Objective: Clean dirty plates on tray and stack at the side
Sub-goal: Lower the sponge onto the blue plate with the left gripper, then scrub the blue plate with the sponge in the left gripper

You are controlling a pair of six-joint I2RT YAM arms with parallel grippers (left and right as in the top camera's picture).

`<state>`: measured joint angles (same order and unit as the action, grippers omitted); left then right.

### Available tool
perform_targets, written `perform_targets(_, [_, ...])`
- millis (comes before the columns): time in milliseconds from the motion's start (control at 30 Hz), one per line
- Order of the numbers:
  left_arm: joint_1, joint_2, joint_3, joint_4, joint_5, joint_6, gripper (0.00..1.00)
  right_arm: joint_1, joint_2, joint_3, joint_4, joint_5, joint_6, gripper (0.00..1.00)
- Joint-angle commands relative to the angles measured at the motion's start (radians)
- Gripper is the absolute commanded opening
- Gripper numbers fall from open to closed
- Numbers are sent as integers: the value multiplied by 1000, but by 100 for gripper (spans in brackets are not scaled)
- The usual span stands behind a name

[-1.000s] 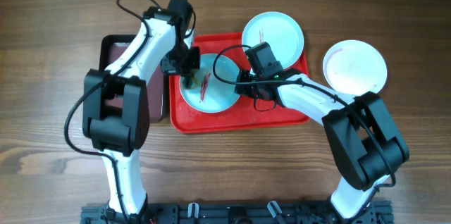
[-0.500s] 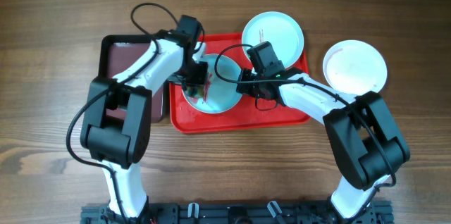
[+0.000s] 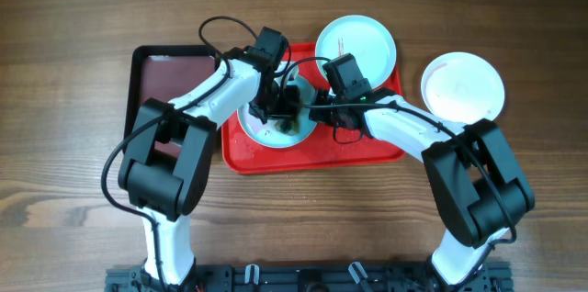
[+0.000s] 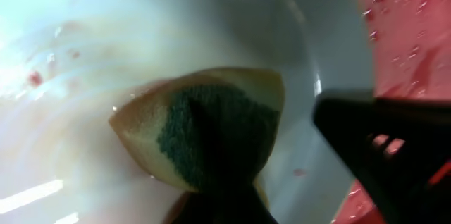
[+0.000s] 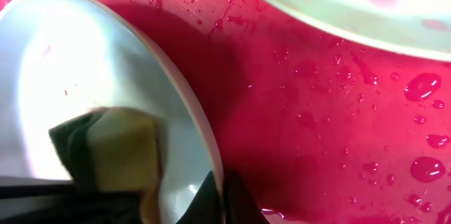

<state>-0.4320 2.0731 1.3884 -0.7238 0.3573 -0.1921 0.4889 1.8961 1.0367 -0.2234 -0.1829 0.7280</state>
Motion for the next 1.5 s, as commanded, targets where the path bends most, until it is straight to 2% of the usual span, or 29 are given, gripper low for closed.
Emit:
perform_targets(0, [1,85,-25,107,4,-44,4,13,25,9,5,-29,-3,4])
perform_targets(100, [44,85,-25,179,-141,-117,4,13,25,9,5,-29,-3,4])
perform_targets(167, [79,85,-25,171,-186,-132,4,13,25,9,1,-29,-4,4])
perform_targets(233, [112,85,-25,126,-211,-140,4,13,25,9,-1,-29,-3,4])
perform_targets(367, [187,85,-25,5,-254,-237,4,13,25,9,2,-29,-3,4])
perform_targets(467, [225,85,-25,-93,-254,-238,4,13,25,9,0,-30,-3,4])
perform_targets(533, [236,85,-25,-150,-255,-230,4,13,25,9,1,-32,-3,4])
perform_targets(700, [238,85,-25,-256,-254,-105,4,13,25,9,2,-32,-3,4])
perform_targets(900, [224,85,-25,-364,-238,-79,4,13,25,9,7,-36,-3,4])
perform_targets(1100, [85,85,-25,-358,-8,224,4,13,25,9,7,-36,-3,4])
perform_targets(1133, [66,85,-25,-352,12,241,4,13,25,9,7,-36,-2,4])
perform_targets(1333, [-21,85,-25,-301,21,200,4,13,25,9,7,-36,-3,4])
perform_targets(1467, [-19,85,-25,-233,20,42,4,13,25,9,7,-36,-3,4])
